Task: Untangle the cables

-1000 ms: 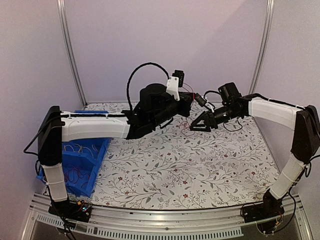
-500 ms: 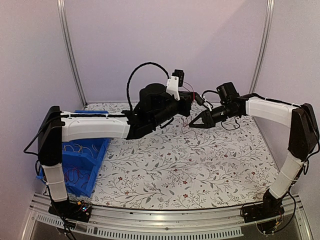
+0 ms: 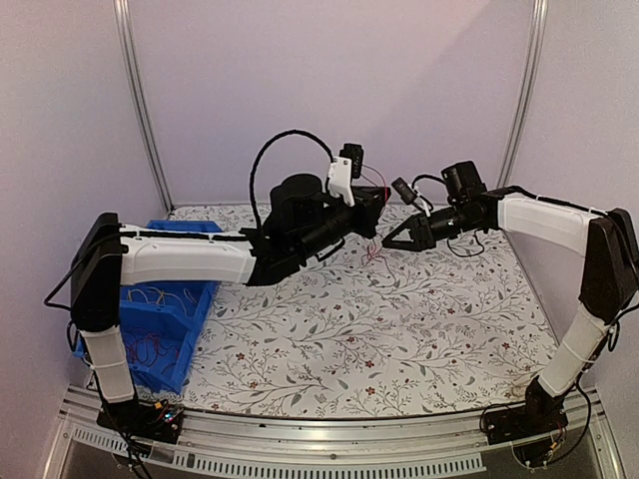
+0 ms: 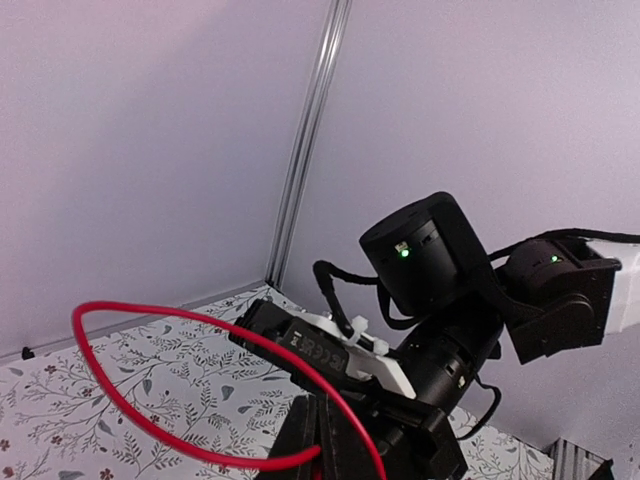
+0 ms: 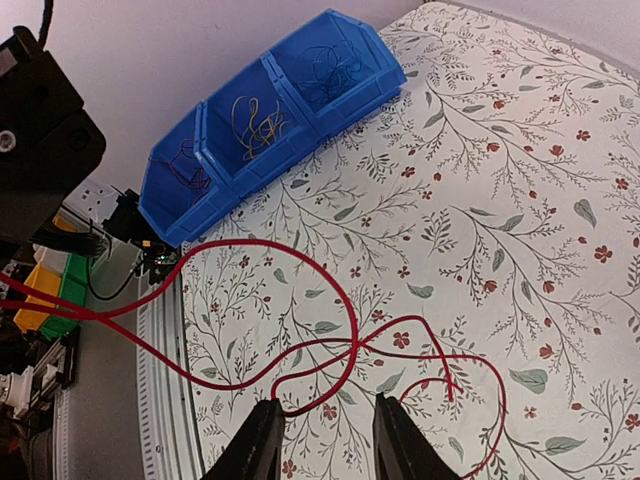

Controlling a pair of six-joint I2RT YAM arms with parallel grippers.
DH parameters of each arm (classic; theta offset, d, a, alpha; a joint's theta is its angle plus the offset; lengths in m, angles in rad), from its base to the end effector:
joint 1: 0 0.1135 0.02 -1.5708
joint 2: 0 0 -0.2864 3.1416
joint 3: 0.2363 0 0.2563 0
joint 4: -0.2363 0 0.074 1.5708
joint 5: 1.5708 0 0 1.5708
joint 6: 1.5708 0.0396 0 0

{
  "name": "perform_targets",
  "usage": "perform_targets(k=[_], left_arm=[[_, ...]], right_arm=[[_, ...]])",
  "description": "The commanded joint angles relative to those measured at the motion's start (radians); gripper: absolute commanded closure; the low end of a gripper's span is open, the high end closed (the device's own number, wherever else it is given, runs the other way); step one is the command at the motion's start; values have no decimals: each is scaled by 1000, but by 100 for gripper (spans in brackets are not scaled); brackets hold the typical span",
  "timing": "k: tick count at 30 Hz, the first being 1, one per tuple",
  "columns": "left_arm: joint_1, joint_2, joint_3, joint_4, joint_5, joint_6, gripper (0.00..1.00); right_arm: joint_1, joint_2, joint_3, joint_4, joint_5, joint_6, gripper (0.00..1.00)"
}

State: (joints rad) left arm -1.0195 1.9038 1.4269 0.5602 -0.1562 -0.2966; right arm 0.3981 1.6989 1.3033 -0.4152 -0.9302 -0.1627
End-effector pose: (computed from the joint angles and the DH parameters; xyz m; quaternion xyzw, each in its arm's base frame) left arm 0.2542 -0.4016 0.3325 0.1850 0.6517 -0.4069 0.6128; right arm 0.3351 0.1754 0.2861 -0.3896 0.7516 0.4526 0.2803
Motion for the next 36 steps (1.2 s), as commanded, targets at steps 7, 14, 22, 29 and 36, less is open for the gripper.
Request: perform_targets(k=[7, 14, 22, 29, 36], left_arm=[[-29, -59, -46, 147, 50, 30, 100], [-32, -43, -35, 158, 84, 25, 100], [-32, -39, -35, 148, 99, 18, 100], [-30, -47, -68, 173, 116, 7, 100], [11, -51, -187, 293, 208, -137, 41]], right_arm=[[-2, 50, 32, -16, -107, 26, 57], [-3, 66, 48, -4, -208, 41, 55], [-18, 47, 14, 47, -241, 46, 76], [-84, -4, -13, 66, -184, 40, 100], [-94, -125, -10, -9, 7, -90, 100]])
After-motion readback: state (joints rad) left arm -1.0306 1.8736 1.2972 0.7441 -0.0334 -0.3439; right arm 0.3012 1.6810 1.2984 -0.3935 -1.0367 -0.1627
